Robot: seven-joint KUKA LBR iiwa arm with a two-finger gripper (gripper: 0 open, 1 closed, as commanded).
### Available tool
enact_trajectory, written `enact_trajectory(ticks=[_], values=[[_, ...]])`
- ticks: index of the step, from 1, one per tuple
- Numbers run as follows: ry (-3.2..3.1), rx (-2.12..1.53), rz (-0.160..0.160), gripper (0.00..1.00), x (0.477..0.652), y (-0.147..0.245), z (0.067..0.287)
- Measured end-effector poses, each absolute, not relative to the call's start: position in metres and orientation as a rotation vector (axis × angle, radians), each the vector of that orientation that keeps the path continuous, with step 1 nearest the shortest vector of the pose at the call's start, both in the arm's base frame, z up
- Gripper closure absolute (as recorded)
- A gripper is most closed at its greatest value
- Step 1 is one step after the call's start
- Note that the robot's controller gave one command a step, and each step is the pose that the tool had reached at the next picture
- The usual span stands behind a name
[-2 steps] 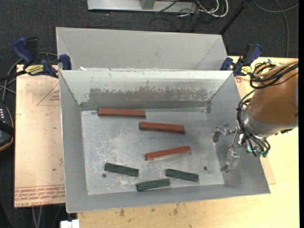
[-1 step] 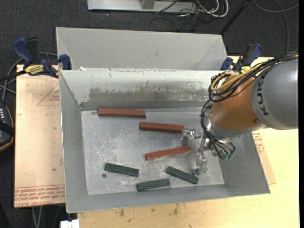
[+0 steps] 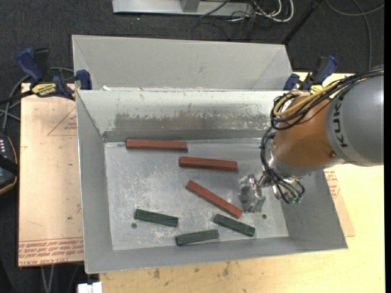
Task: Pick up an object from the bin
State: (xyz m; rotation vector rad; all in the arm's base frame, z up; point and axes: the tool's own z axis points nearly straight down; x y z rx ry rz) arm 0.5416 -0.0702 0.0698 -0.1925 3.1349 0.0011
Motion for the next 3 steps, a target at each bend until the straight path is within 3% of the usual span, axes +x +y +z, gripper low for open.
enact_trajectory(ticks=[1, 2, 3], values=[[3.135, -0.193, 0.001, 0.0, 0.542, -0.07, 0.07], [3.136, -0.157, 0.007, 0.0, 0.504, -0.005, 0.127], [3.145, -0.031, 0.003, 0.0, 0.534, -0.001, 0.068]])
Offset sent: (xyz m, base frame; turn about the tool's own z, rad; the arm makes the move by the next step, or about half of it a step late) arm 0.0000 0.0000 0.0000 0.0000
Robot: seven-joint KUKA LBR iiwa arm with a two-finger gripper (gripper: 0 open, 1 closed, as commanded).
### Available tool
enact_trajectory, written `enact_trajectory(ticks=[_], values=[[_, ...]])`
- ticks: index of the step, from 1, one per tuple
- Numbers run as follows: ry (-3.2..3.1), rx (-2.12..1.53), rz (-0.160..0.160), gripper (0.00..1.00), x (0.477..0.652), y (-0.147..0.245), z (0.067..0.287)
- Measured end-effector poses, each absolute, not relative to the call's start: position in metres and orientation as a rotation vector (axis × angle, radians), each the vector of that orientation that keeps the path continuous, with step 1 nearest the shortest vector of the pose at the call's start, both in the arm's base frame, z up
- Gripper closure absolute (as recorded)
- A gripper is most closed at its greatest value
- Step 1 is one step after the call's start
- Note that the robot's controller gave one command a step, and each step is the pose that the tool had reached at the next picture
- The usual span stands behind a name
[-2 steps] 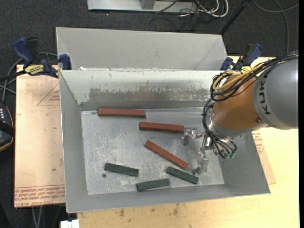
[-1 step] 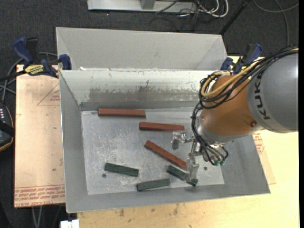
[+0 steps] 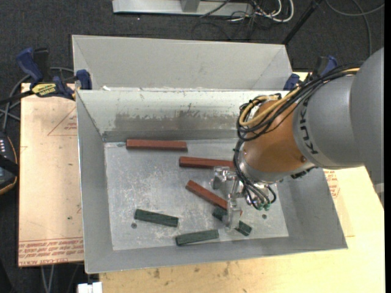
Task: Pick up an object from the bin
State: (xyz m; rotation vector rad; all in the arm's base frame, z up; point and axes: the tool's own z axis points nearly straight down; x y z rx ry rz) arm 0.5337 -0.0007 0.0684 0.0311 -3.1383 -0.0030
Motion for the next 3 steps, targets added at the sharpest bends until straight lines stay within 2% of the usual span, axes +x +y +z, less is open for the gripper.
enact_trajectory(ticks=[1, 2, 3], values=[[-3.143, 0.031, -0.001, 1.0, 0.536, -0.001, 0.074], [-3.147, 0.095, -0.003, 1.0, 0.524, 0.019, 0.131], [-3.153, 0.067, -0.001, 1.0, 0.531, 0.012, 0.221]])
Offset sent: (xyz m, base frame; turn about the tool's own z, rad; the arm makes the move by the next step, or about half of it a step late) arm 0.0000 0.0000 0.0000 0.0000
